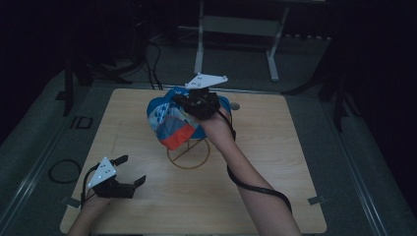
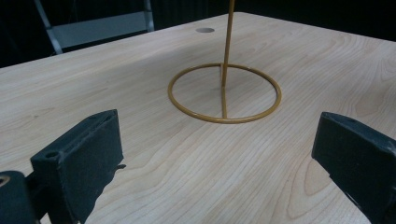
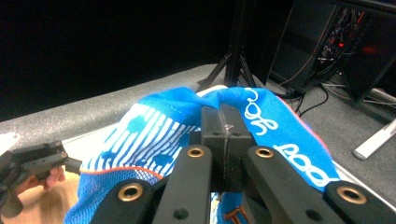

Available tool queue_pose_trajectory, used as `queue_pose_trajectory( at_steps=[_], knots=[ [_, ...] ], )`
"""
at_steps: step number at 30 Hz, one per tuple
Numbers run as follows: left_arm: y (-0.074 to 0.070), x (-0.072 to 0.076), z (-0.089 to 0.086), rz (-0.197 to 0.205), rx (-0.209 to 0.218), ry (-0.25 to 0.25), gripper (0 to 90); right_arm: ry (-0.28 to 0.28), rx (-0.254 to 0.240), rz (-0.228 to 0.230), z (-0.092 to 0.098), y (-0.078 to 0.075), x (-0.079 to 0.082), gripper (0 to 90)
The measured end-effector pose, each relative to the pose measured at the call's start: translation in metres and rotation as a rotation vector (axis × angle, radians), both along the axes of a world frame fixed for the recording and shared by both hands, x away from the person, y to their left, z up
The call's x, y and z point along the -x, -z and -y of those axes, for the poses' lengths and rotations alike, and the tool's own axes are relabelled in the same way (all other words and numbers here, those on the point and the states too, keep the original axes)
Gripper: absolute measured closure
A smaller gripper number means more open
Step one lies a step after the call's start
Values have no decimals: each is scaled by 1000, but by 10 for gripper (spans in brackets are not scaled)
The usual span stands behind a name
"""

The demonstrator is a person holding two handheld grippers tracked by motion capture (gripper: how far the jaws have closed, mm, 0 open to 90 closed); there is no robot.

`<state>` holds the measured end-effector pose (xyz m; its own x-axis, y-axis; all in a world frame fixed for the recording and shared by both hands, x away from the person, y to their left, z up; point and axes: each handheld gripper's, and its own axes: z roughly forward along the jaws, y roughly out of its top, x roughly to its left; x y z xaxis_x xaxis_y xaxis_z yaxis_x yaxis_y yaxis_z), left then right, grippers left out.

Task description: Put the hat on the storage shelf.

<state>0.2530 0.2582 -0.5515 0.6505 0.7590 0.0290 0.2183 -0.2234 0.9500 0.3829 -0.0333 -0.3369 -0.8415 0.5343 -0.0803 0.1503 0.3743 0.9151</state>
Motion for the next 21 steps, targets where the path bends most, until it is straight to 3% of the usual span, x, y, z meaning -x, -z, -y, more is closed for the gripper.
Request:
queue_pose_trajectory(
  at_steps=[21],
  knots=[
    [2, 0, 0, -8, 6, 9, 24, 63, -71, -28, 62, 24, 8, 900]
  ],
)
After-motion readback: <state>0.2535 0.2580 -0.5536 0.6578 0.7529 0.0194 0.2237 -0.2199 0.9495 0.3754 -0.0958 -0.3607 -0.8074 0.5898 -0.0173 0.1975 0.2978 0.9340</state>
